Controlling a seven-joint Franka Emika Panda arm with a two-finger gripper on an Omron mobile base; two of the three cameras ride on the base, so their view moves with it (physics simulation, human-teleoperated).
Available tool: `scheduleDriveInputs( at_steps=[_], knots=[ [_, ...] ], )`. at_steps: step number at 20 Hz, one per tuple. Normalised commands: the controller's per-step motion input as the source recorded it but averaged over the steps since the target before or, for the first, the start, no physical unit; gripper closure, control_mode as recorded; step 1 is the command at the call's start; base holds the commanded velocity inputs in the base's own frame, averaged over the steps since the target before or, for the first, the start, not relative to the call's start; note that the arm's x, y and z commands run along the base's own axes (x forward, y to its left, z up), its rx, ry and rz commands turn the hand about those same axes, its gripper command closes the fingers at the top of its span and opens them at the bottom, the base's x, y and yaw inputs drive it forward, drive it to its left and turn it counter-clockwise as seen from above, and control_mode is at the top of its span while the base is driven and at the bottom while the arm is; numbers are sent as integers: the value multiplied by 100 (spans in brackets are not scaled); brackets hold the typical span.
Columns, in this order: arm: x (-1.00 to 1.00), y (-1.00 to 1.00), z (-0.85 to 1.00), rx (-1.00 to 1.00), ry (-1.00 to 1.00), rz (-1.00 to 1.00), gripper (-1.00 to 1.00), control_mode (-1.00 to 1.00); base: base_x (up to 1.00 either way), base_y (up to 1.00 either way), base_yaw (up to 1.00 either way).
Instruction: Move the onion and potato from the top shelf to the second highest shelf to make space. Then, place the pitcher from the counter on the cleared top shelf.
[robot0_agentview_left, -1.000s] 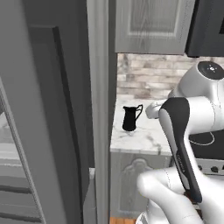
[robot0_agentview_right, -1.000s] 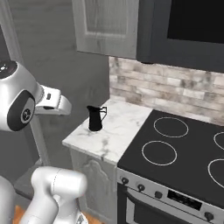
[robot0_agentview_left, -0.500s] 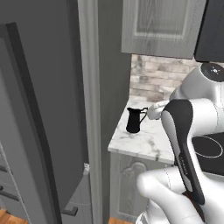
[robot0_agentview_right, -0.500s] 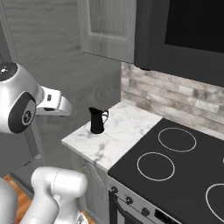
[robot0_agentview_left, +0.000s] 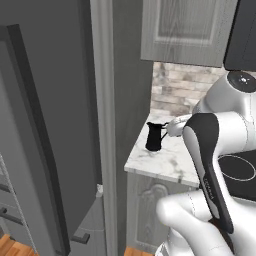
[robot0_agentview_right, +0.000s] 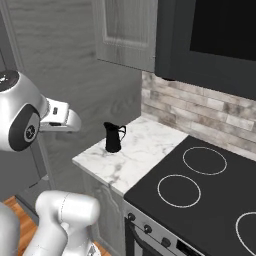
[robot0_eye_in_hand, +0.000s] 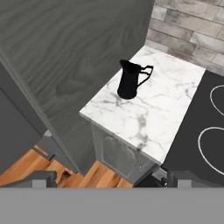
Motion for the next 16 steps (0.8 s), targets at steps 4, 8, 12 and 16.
scheduleDriveInputs(
  at_steps=[4,8,12,16],
  knots=[
    [0,0,0,0,0,0,-100,100,7,0,2],
    [10,0,-18,0,-1,1,-100,-100,0,0,0],
    [0,-4,-33,0,-10,3,-100,-100,0,0,0],
    [0,-23,-41,0,-25,10,-100,-100,0,0,0]
  ],
)
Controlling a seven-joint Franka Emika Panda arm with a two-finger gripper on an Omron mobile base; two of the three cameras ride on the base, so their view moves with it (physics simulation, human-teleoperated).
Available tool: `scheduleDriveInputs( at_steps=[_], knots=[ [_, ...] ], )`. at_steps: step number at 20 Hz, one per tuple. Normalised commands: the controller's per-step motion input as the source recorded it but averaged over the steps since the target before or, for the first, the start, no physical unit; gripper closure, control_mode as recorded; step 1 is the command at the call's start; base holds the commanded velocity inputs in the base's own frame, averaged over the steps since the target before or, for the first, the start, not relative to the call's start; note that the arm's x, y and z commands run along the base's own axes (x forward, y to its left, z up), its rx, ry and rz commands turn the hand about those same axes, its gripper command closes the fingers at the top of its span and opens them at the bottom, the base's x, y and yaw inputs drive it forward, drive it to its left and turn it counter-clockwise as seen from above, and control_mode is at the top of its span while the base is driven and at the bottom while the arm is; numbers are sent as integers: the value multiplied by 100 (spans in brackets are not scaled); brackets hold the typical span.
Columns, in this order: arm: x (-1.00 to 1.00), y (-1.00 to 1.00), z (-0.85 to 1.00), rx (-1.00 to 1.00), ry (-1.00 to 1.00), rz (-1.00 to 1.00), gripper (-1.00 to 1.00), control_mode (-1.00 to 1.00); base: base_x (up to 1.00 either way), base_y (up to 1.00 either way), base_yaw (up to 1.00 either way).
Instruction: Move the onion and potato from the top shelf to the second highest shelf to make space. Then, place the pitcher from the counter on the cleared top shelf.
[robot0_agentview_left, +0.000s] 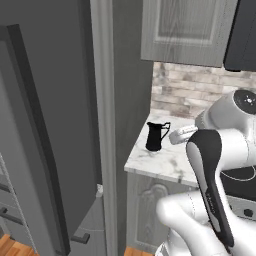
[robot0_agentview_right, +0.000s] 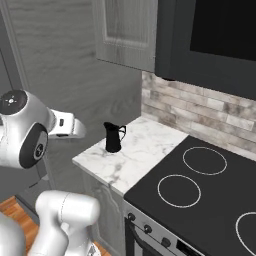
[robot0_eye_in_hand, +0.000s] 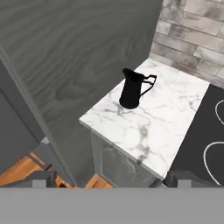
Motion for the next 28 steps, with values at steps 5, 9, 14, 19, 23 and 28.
scheduleDriveInputs(
  at_steps=[5,9,14,19,23,28],
  knots=[
    [-2,-59,-30,5,-19,15,-100,-100,0,0,0],
    [3,-70,-14,10,-1,14,-100,-100,0,0,0],
    [21,-23,-2,5,7,22,-100,-100,0,0,0],
    [25,-1,-12,0,1,23,-100,-100,0,0,0],
    [22,-4,-15,1,0,19,-100,-100,0,0,0],
    [25,-11,-29,4,-7,15,-100,-100,0,0,0]
  ],
)
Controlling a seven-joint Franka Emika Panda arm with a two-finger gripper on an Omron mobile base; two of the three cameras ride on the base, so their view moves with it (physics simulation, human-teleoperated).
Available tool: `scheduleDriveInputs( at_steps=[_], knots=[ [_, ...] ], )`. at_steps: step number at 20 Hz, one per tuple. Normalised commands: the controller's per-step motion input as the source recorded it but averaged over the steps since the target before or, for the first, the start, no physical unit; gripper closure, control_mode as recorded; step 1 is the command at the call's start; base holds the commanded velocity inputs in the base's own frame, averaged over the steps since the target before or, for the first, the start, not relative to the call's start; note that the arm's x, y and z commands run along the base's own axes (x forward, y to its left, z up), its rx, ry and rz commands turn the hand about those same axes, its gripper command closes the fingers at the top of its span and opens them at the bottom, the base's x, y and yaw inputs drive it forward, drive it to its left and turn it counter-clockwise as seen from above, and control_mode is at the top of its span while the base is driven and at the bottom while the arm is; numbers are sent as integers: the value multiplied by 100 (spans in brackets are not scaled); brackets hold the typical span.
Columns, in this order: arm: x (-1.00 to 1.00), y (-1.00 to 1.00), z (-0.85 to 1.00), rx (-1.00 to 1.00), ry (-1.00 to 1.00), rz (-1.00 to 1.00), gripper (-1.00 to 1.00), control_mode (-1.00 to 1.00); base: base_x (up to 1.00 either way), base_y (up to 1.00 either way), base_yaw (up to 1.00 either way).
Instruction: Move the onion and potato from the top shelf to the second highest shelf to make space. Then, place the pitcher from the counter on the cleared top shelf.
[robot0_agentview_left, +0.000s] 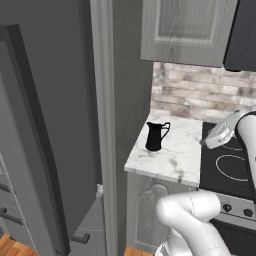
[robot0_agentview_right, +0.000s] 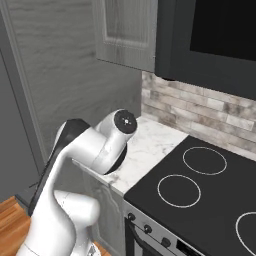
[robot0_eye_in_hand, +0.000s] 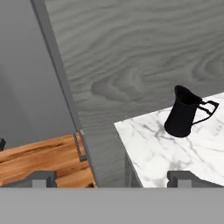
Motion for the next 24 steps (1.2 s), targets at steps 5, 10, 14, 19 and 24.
scheduleDriveInputs(
  at_steps=[5,10,14,19,24],
  knots=[
    [26,-15,-35,10,-11,9,-100,-100,0,0,0],
    [44,-15,-25,19,-7,5,-100,-100,0,0,0],
    [52,-6,-10,21,-1,6,-100,-100,0,0,0],
    [44,0,0,19,0,8,-100,-100,0,0,0],
    [37,0,0,12,0,8,-100,-100,0,0,0]
  ],
)
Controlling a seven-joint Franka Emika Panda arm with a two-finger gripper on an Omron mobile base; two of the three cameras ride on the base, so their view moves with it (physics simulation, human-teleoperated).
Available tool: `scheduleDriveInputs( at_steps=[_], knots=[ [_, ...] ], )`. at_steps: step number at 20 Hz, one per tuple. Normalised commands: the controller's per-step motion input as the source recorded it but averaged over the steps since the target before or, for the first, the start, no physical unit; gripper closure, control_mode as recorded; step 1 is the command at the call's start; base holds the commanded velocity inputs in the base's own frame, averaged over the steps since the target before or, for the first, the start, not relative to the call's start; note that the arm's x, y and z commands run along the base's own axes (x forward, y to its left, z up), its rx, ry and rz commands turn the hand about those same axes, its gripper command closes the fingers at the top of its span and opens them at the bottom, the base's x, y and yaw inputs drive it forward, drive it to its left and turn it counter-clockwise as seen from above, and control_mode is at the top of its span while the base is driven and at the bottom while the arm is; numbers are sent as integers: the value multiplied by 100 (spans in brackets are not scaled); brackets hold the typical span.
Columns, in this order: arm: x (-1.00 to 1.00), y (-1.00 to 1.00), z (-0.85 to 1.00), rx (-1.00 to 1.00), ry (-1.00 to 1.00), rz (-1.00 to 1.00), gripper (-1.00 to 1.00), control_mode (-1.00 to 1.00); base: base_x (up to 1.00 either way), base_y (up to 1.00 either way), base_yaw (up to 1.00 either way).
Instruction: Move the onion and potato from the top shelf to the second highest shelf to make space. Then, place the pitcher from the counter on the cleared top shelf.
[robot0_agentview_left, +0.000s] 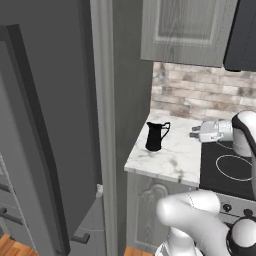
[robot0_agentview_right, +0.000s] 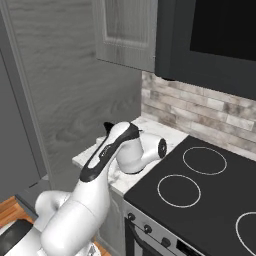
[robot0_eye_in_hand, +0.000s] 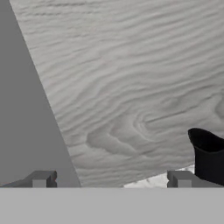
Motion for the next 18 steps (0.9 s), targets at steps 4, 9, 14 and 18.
scheduleDriveInputs(
  at_steps=[4,9,14,18],
  knots=[
    [33,0,0,1,0,4,-100,-100,0,0,0],
    [34,0,0,0,0,0,-100,-100,0,0,0],
    [32,0,-9,0,0,0,-100,-100,0,0,0],
    [28,0,-26,0,-4,5,-100,-100,0,0,0]
  ],
)
